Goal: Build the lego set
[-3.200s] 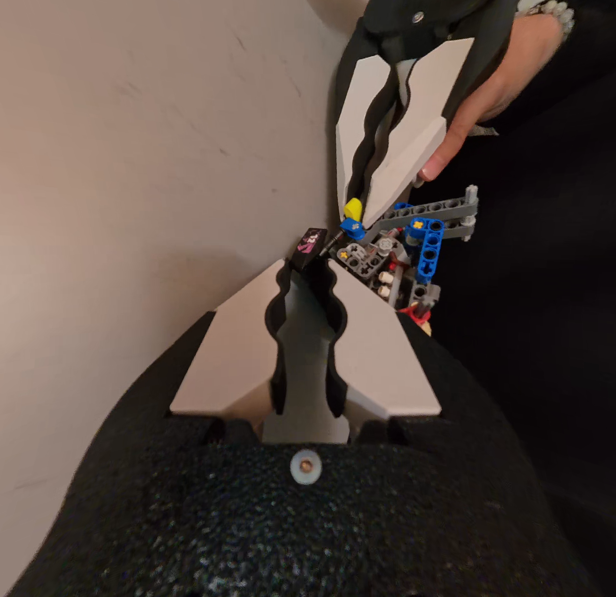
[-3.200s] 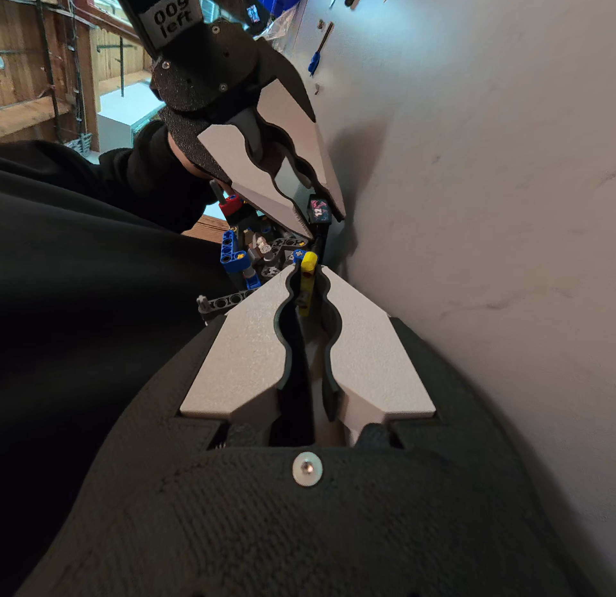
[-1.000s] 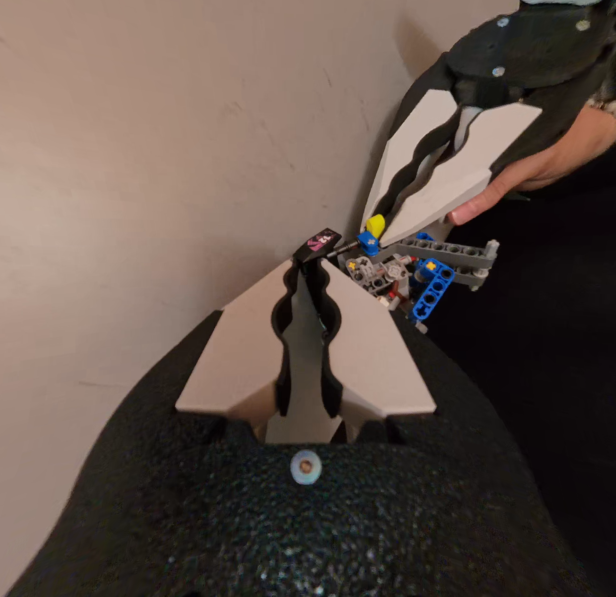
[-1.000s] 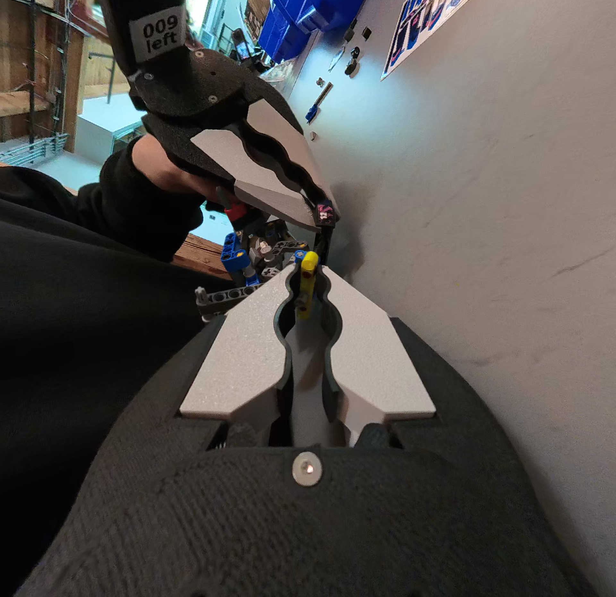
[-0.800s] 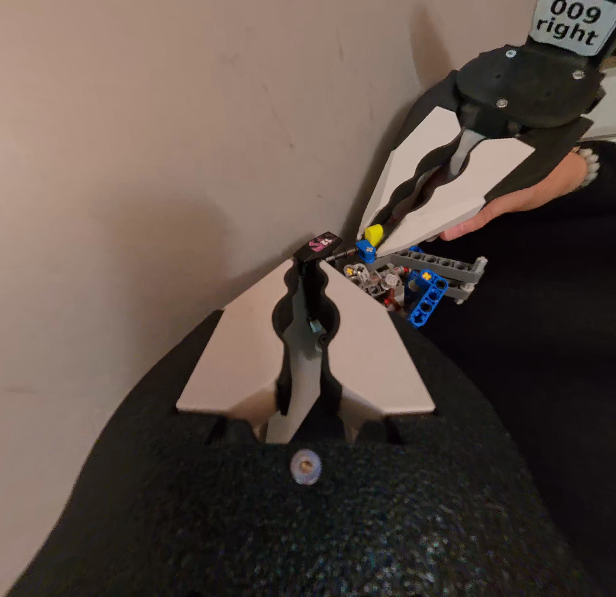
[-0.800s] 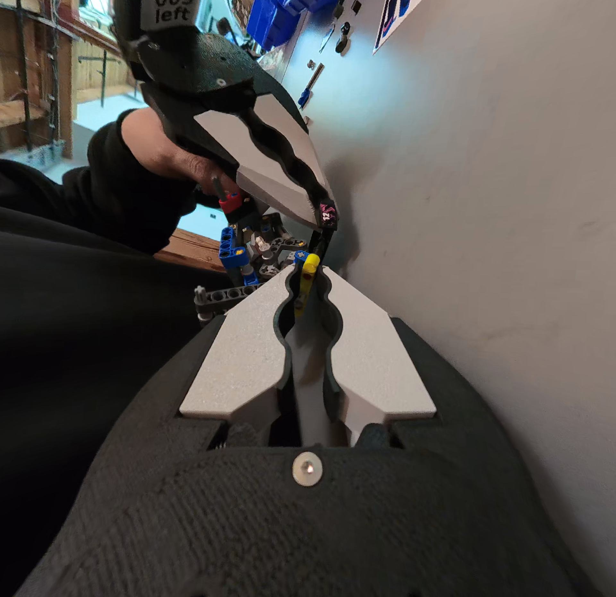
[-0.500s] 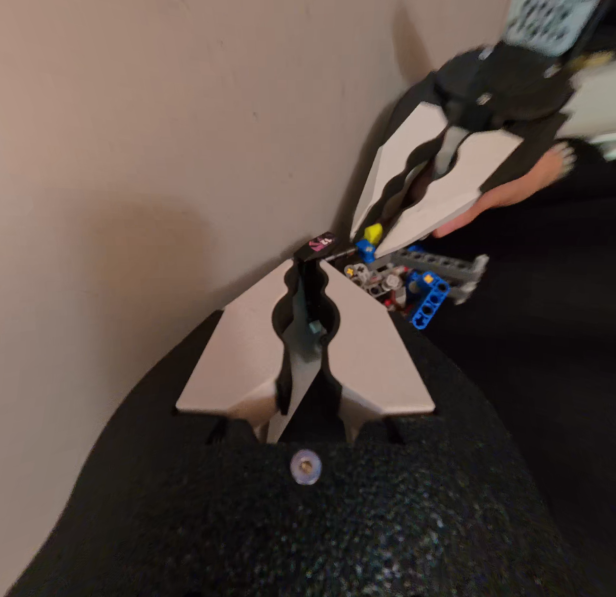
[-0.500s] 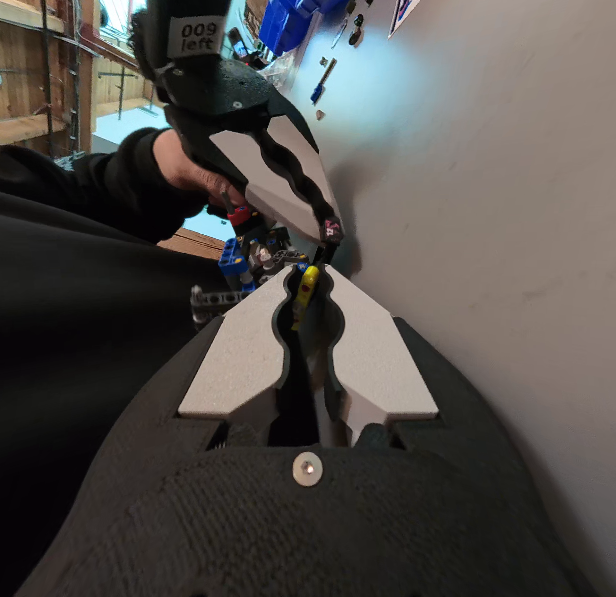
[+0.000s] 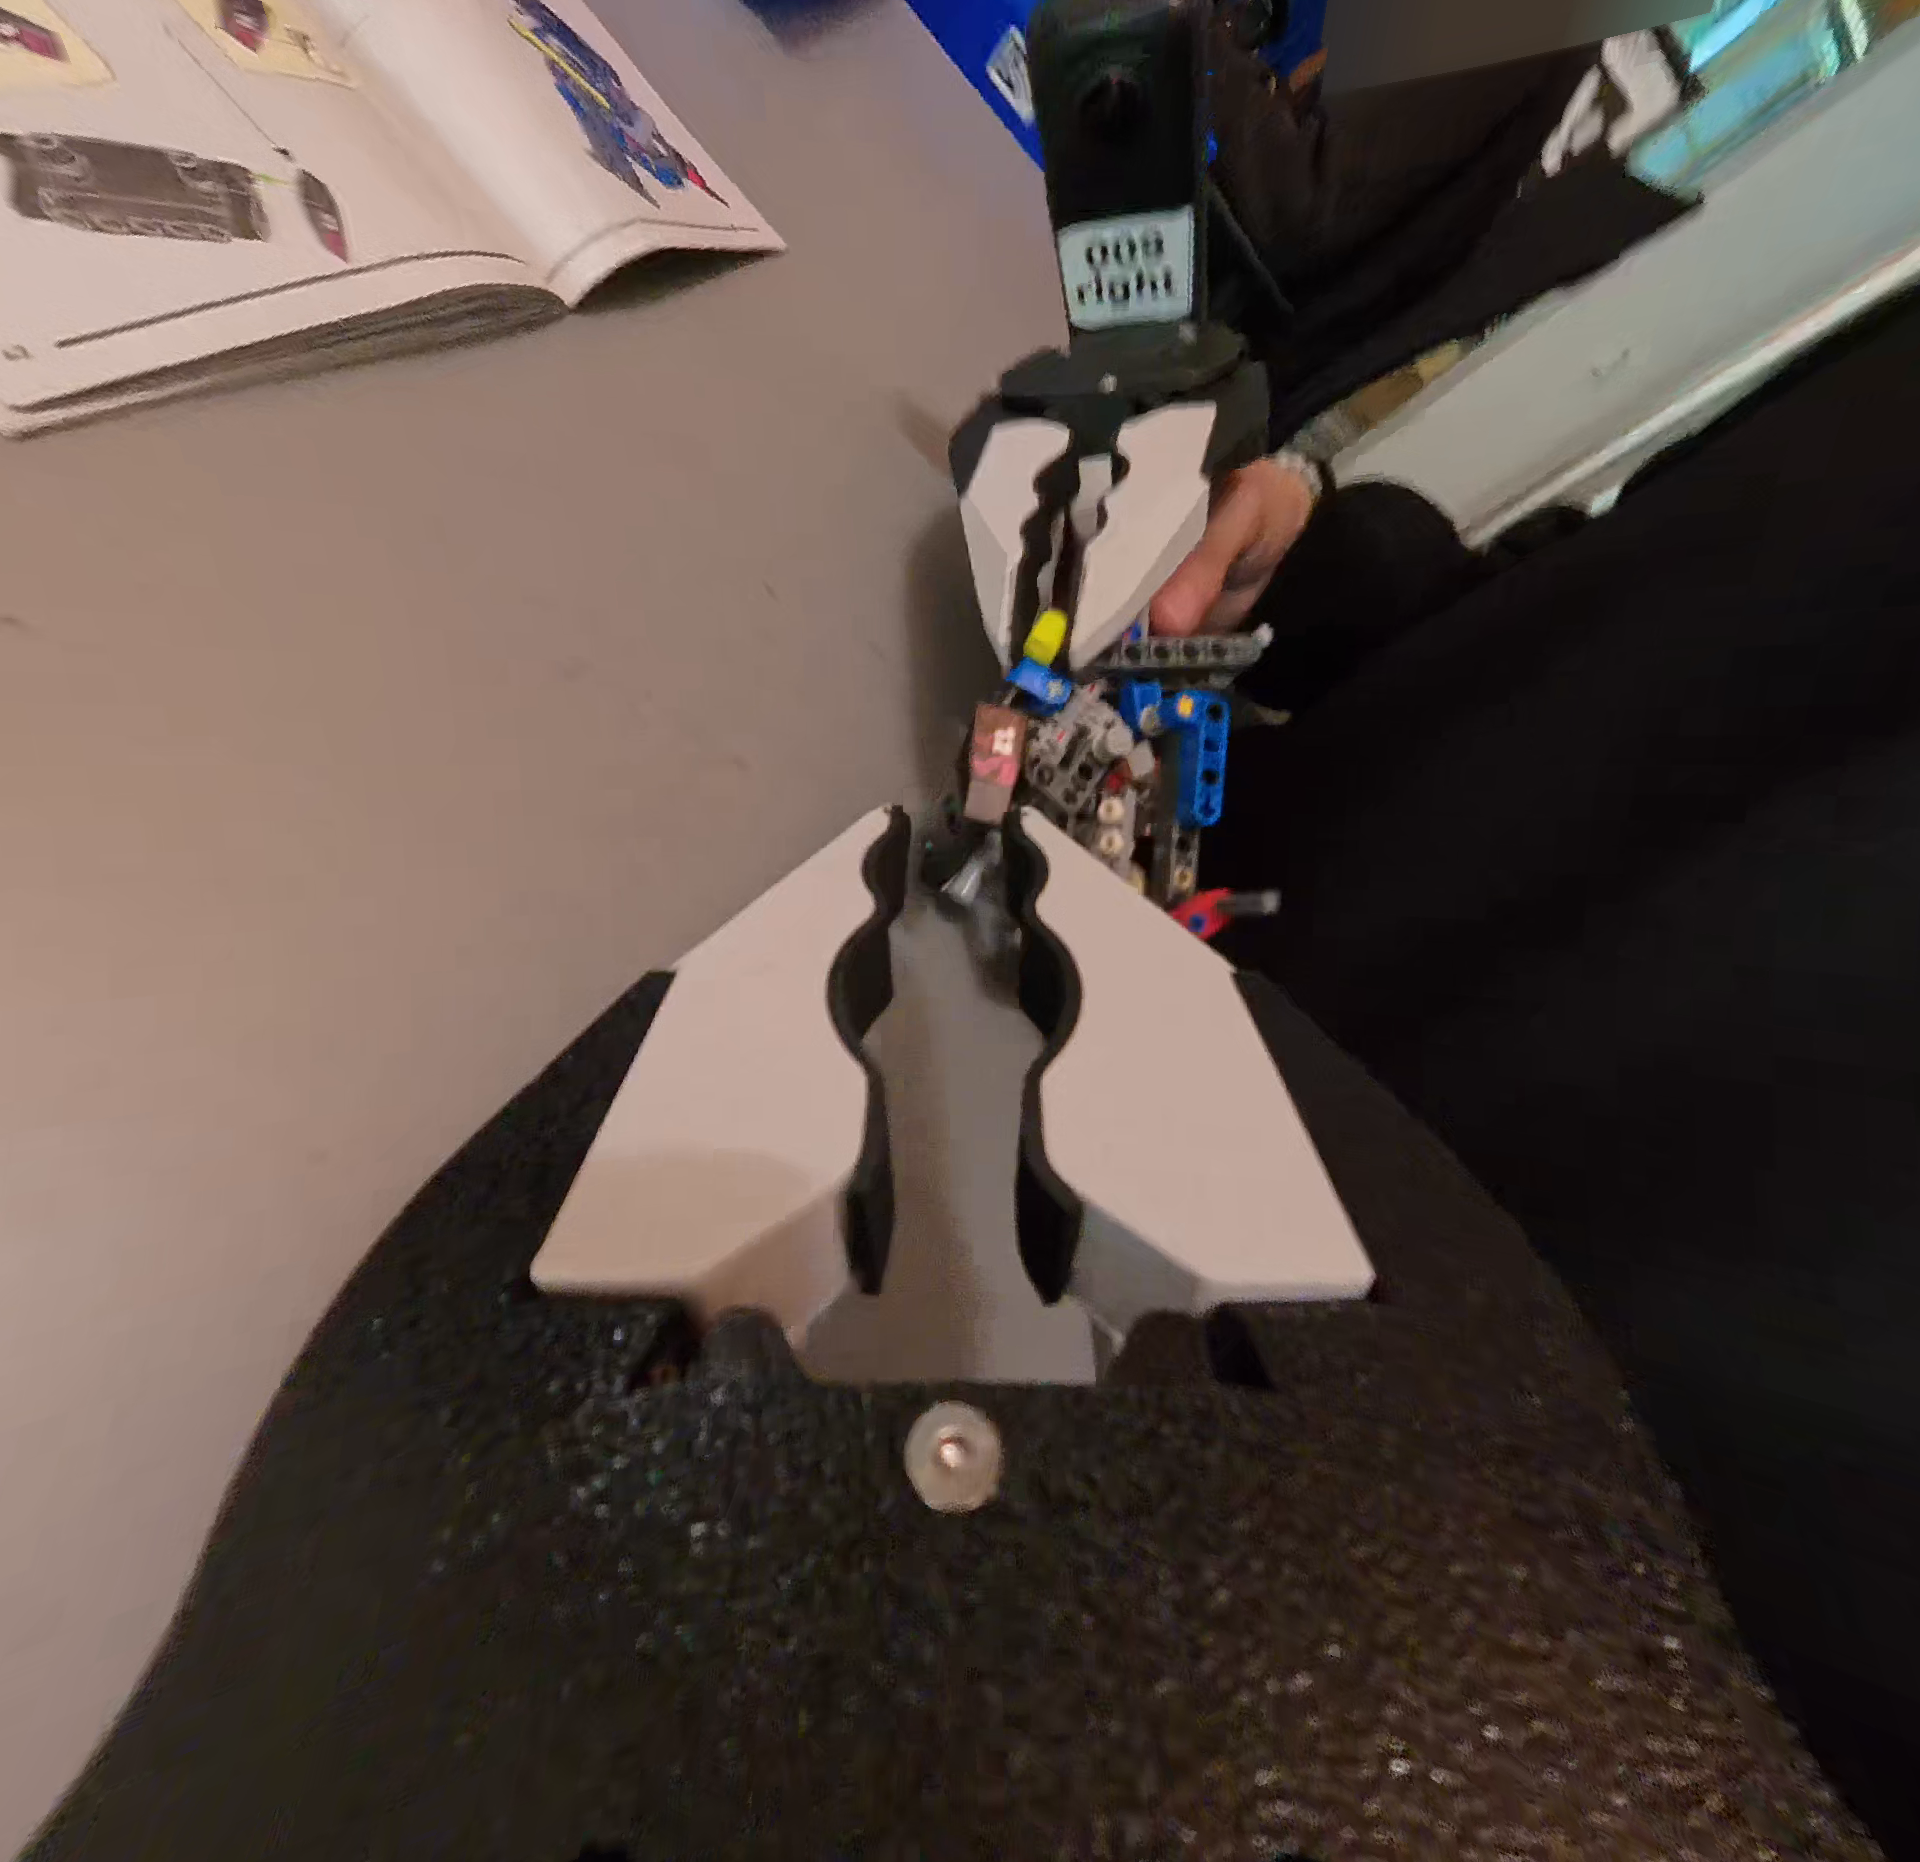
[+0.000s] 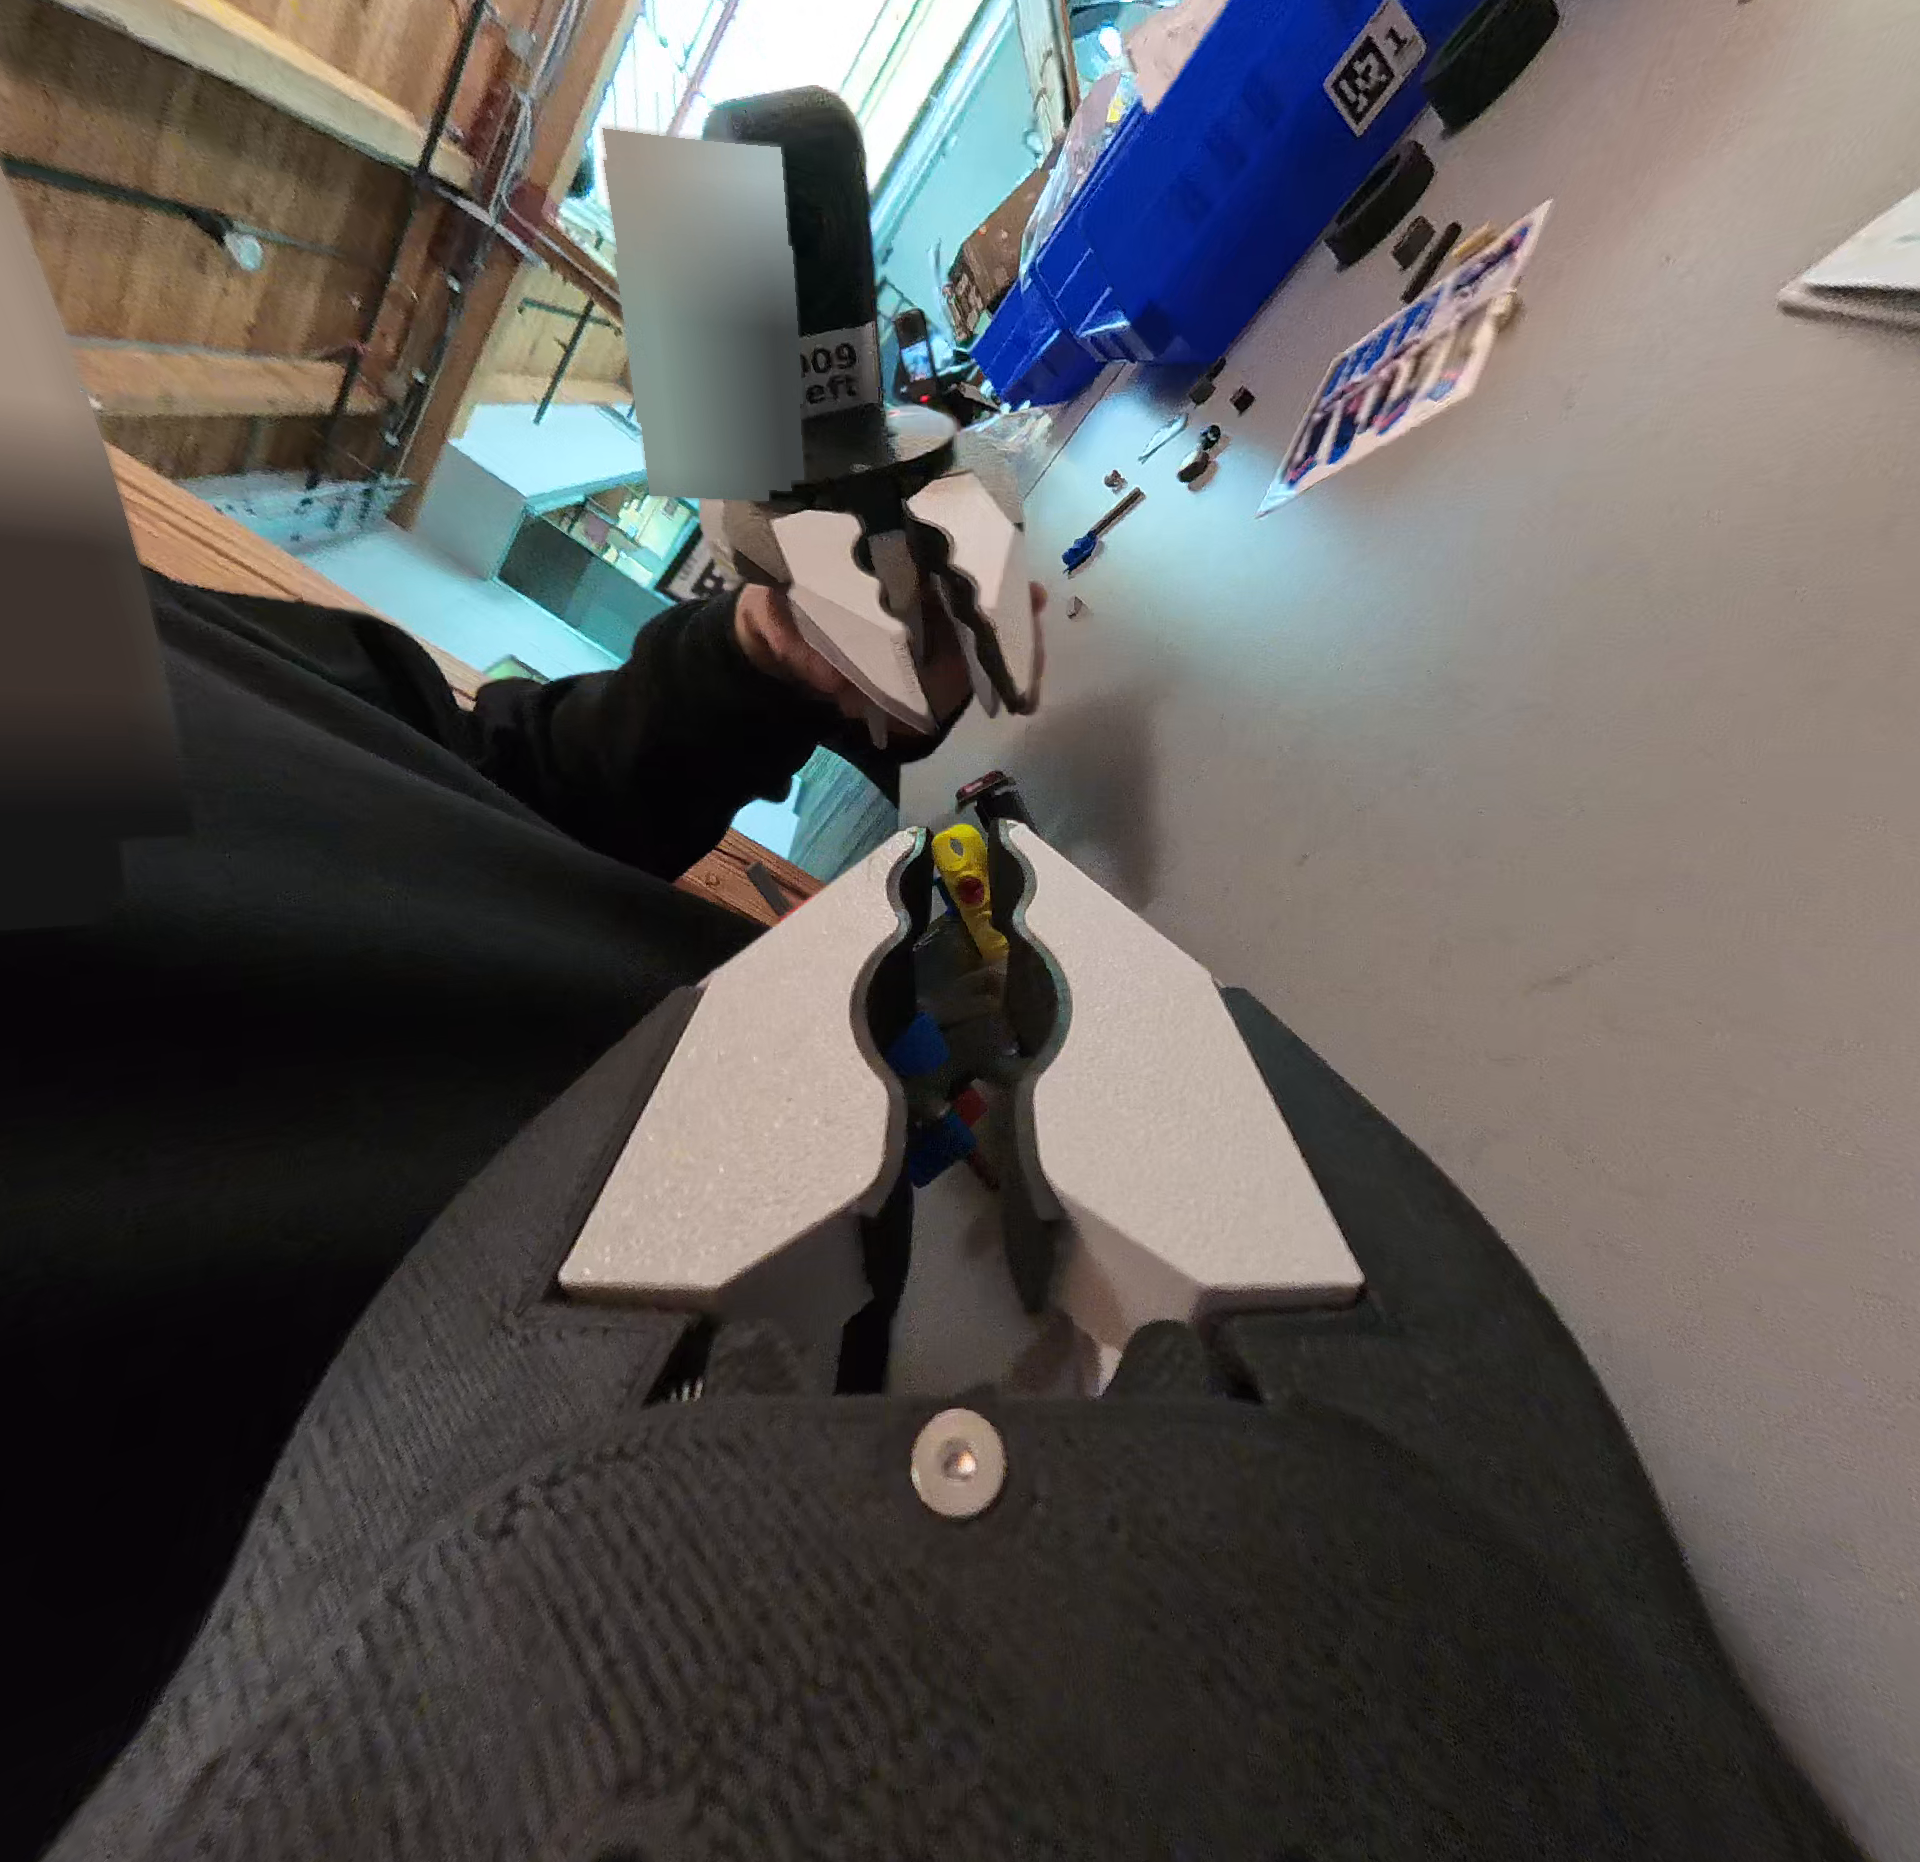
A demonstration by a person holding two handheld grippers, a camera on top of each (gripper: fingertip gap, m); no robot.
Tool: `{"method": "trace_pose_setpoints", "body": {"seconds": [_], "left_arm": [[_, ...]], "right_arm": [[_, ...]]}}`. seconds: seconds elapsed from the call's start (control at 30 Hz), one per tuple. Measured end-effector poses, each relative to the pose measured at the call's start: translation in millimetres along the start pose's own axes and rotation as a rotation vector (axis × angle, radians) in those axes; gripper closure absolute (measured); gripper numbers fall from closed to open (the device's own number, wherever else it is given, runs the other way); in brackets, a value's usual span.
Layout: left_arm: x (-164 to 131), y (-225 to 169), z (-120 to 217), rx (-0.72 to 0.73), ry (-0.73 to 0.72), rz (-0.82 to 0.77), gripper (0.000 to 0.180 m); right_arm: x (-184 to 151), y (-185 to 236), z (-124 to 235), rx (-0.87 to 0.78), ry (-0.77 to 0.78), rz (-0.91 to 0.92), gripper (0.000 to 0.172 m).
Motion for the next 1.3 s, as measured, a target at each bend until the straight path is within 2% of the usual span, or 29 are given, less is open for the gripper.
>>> {"method": "trace_pose_setpoints", "body": {"seconds": [0.13, 0.27, 0.43, 0.57, 0.63, 0.73, 0.87, 0.97, 1.07, 1.13, 1.2, 1.23, 1.3], "left_arm": [[-14, -1, -16, 0.07, 0.119, -0.206, 0.16], [-8, -10, -29, 0.203, -0.003, -0.48, 0.145], [-4, -24, -31, 0.394, -0.12, -0.906, 0.174], [-5, -31, -35, 0.659, -0.173, -1.279, 0.176], [-8, -29, -41, 0.796, -0.129, -1.451, 0.176], [-12, -18, -48, 0.923, -0.111, -1.585, 0.176], [-11, -13, -52, 0.939, -0.16, -1.596, 0.176], [-10, -12, -51, 0.958, -0.193, -1.643, 0.177], [-9, -13, -50, 0.93, -0.217, -1.661, 0.176], [-8, -12, -47, 0.885, -0.23, -1.617, 0.173], [-9, -6, -44, 0.807, -0.18, -1.472, 0.156], [-9, -2, -40, 0.758, -0.157, -1.338, 0.157], [-10, 0, -33, 0.56, -0.124, -0.997, 0.146]], "right_arm": [[7, 8, -1, 0.049, -0.001, 0.191, 0.165], [17, 21, -7, 0.062, 0.024, 0.465, 0.165], [27, 38, -8, -0.015, 0.03, 0.823, 0.164], [32, 40, -3, 0.007, 0.009, 0.76, 0.166], [38, 35, 3, -0.062, -0.059, 0.67, 0.151], [41, 22, 12, -0.22, -0.124, 0.581, 0.134], [25, 1, 5, -0.321, 0.067, 0.449, 0.098], [16, -4, -5, -0.353, 0.147, 0.437, 0.094], [16, -4, -11, -0.361, 0.189, 0.487, 0.11], [17, -3, -13, -0.364, 0.205, 0.546, 0.11], [18, -2, -13, -0.395, 0.218, 0.624, 0.11], [18, -1, -13, -0.411, 0.216, 0.667, 0.11], [18, 1, -13, -0.454, 0.211, 0.745, 0.11]]}}
Point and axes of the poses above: each gripper's, where its closed fingertips meet, z back along the fingers, x out of its top, y = z × x across the jaws, the point moved 9 cm from there along z, back along the fingers, and after that the axes turned 9 degrees about z, right-handed, at the moved point
